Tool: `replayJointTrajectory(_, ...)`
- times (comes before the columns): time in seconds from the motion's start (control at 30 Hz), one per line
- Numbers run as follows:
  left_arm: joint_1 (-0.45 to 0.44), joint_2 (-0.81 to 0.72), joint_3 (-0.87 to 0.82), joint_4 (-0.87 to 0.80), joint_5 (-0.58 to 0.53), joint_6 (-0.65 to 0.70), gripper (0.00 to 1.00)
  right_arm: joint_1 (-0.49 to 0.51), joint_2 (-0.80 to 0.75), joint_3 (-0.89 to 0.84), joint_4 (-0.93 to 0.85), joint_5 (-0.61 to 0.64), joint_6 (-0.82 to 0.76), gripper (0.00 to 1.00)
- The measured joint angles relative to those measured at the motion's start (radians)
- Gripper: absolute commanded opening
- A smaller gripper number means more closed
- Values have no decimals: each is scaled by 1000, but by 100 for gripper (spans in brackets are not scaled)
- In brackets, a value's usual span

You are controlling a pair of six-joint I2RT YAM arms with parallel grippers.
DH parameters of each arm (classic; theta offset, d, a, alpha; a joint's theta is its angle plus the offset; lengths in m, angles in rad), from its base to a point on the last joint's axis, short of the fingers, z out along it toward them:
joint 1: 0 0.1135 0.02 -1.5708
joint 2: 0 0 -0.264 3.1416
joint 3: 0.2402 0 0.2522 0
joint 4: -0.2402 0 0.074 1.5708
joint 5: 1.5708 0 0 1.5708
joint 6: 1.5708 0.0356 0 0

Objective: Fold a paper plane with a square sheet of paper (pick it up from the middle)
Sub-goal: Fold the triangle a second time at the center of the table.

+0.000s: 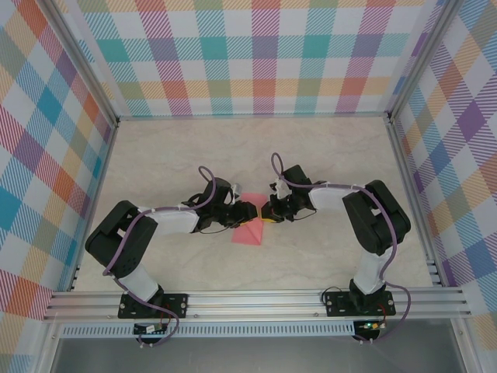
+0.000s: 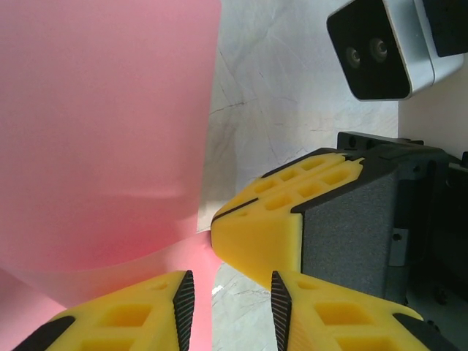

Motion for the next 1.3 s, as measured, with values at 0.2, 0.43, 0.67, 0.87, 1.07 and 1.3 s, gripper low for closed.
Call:
replayJointTrajectory(0.2, 0, 1, 0, 0, 11, -8, 33, 4, 20, 2, -8, 2, -2, 7)
replayJointTrajectory(0.43, 0, 29, 0, 0, 11, -7, 32, 4, 37, 11, -21, 11, -9, 7)
replayJointTrajectory(0.67, 0, 36, 0, -2, 11, -7, 32, 4, 50, 21, -27, 19, -19, 7)
replayJointTrajectory(0.87, 0, 43, 0, -3, 11, -7, 31, 4, 59, 27, -34, 27, -21, 7)
replayJointTrajectory(1.07, 0, 62, 0, -11, 10, -7, 30, 4, 59, 28, -36, 27, -21, 7)
replayJointTrajectory(1.3, 0, 71, 0, -26, 9, -6, 30, 4, 59, 28, -37, 27, -21, 8)
